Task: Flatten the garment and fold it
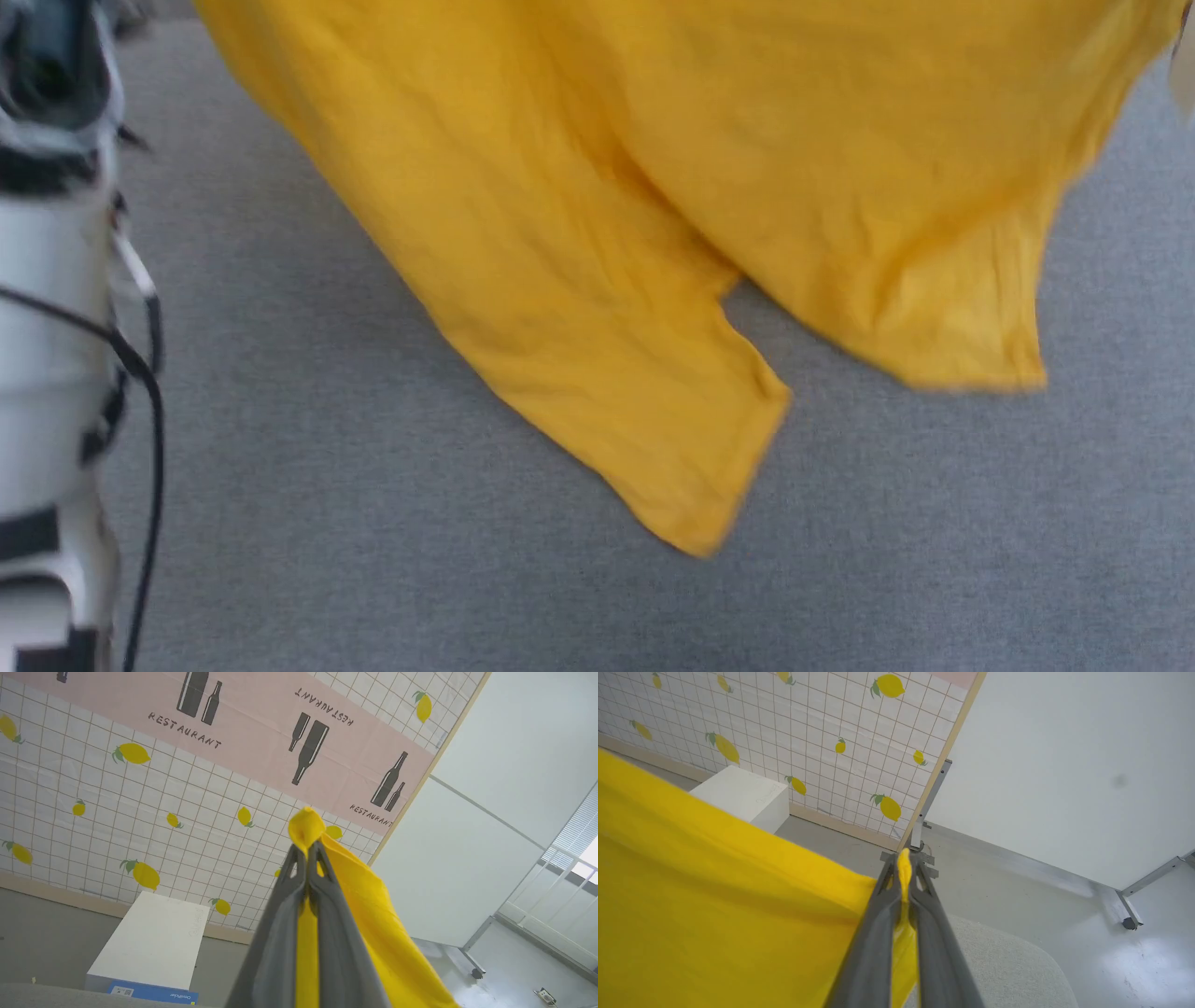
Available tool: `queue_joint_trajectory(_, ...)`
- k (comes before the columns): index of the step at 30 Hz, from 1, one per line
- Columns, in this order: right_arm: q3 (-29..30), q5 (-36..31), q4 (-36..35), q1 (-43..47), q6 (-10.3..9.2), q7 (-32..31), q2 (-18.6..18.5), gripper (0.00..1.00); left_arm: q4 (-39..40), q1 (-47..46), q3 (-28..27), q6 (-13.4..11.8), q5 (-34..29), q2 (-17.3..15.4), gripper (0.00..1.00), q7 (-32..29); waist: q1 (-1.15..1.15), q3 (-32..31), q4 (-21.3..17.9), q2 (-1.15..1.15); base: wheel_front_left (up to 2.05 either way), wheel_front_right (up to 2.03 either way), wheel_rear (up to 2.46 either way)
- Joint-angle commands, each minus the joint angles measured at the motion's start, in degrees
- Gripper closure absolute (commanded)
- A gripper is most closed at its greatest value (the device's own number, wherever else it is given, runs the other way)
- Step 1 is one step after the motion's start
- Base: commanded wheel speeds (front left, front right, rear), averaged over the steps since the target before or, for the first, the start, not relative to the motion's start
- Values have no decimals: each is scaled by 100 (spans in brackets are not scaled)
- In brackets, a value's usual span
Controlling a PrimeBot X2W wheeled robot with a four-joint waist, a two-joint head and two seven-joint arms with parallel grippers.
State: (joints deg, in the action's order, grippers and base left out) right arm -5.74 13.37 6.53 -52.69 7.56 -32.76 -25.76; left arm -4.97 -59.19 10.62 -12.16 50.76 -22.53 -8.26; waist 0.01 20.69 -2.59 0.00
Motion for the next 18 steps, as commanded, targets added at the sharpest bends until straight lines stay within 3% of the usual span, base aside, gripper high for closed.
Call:
queue_joint_trajectory(1, -60, -78, 138, -343, -8, 12, 3, 100, -127, -336, -18, -12, -130, -69, 100, 77, -1, 618, -302, 0, 0, 0, 0)
queue_joint_trajectory(9, -83, -676, 953, -2107, -8, 463, 160, 100, -904, -2113, -123, 236, -653, -135, 100, 972, -1, 1100, -373, 0, 0, 0, 0)
queue_joint_trajectory(14, 43, -1196, 1211, -2816, -8, 1076, 344, 100, -1089, -2793, -197, 580, -1008, -292, 100, 1867, -1, 1167, -347, 0, 0, 0, 0)
queue_joint_trajectory(18, 125, -1544, 1364, -3060, -8, 1645, 447, 100, -1104, -3001, -278, 838, -1209, -323, 100, 2226, -1, 1111, -284, 0, 0, 0, 0)
